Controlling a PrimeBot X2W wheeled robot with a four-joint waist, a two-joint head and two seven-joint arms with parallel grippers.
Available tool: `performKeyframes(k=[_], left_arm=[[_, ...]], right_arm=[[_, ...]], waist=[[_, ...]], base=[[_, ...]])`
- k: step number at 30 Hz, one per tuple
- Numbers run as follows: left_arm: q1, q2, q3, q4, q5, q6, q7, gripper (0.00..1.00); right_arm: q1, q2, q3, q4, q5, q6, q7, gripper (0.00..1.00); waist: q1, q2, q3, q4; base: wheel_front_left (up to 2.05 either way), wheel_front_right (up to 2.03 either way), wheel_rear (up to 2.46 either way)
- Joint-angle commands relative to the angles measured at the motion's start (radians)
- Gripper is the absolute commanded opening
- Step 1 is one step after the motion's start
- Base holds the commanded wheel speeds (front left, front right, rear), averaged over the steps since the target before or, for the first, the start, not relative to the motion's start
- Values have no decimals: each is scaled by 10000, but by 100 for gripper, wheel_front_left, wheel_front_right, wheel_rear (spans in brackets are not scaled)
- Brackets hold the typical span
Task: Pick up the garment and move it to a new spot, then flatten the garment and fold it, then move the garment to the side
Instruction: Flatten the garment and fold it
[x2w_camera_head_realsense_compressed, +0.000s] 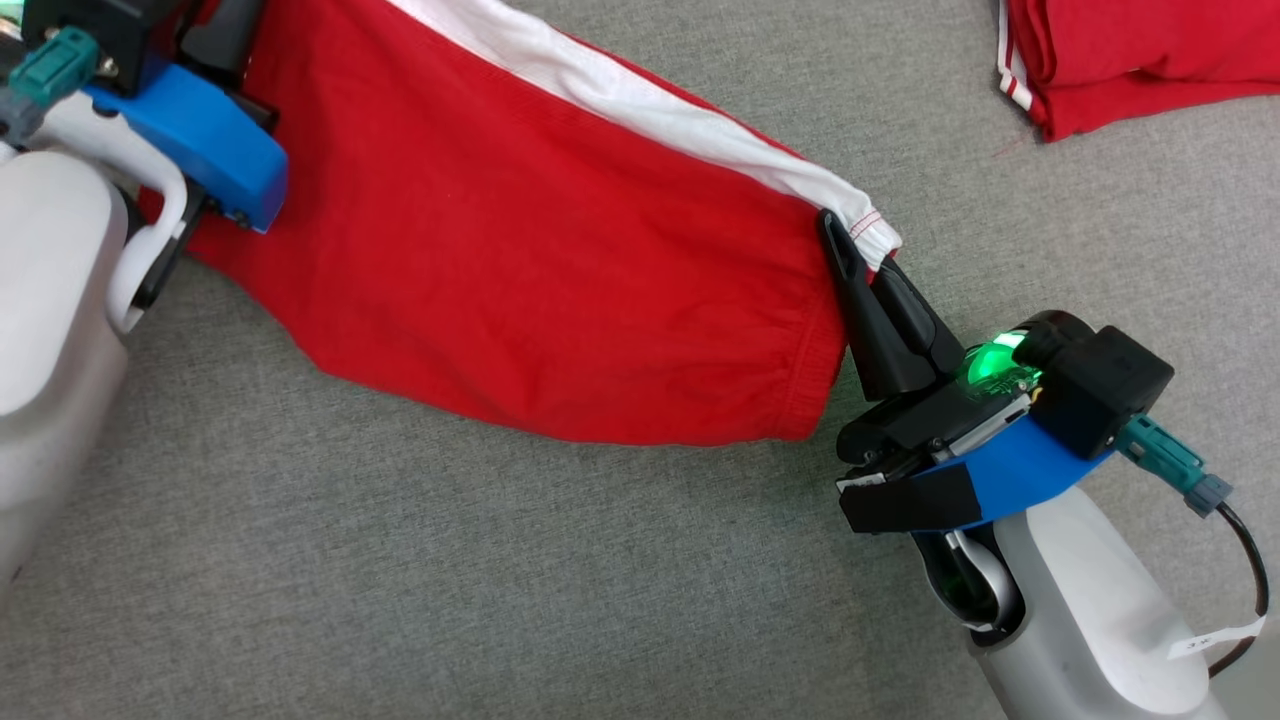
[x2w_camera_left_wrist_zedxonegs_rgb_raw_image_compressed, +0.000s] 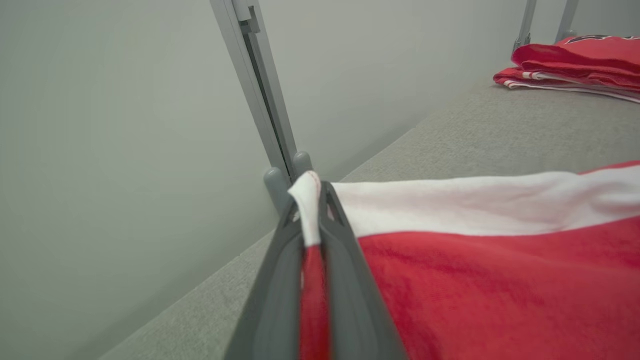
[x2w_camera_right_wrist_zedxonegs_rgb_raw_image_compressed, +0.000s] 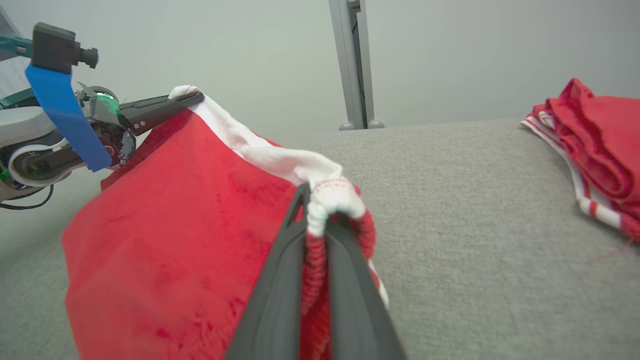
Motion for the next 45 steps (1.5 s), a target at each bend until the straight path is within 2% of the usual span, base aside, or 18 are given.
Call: performKeyframes(k=[1,7,8,9,10,11,16,23,27,34,38,41,45], left_arm=[[-149,-42,-113,123,-81,-9,-20,0],[-749,-78,-1062,1151,-708,-9,-246,0],[-796,-81,-1209,1307,-810,-10,-273,0],[-893,-58,-1293,1429,-857,-10,-379,32],[-952,-39,-1364,1595,-915,-11,-490,100],[-977,-48,-1411,1746,-978,-10,-593,100],[-955,-176,-1587,2354,-1151,-10,-1029,100],[-628,-204,-1330,2676,-1280,-10,-1289,100],[-420,-57,-1040,2596,-1294,12,-1322,100],[192,214,-607,2228,-1154,28,-1320,100],[512,270,-557,2314,-1267,18,-1322,100],[683,269,-749,2403,-1600,1,-1119,100],[910,348,-1246,2247,-2377,-6,-264,100]], right_arm=[[-26,54,-31,13,-37,1,-31,0],[-183,225,21,344,-123,1,81,0],[-222,269,38,381,-116,1,82,5],[-262,306,-10,413,-124,1,70,29],[-262,330,-15,467,-148,1,59,55],[-243,369,-42,520,-132,1,50,100],[124,324,-413,718,-229,1,30,100],[1114,89,-1178,439,-297,1,71,100],[1656,127,-1703,-202,-445,1,32,100],[2610,555,-2805,-1476,-976,1,-18,100],[3135,711,-3018,-1959,-1175,1,-21,100],[3290,777,-3019,-2047,-1278,1,-22,100],[3290,810,-2961,-2068,-1307,1,-25,100]], waist=[[-1,0,12,-13],[-1,0,87,-134],[-1,0,80,-162],[-1,0,63,-192],[-1,0,21,-216],[-1,0,-26,-241],[-1,0,-454,-292],[-1,0,-1123,-292],[-1,0,-1435,-349],[-1,0,-1780,-405],[-1,0,-1904,-426],[-1,0,-1993,-454],[-1,0,-2068,-432]], base=[[0,0,0],[0,0,0],[0,0,0],[0,0,0],[0,0,0],[0,0,0],[0,0,0],[0,0,0],[0,0,0],[0,0,0],[0,0,0],[0,0,0],[0,0,0]])
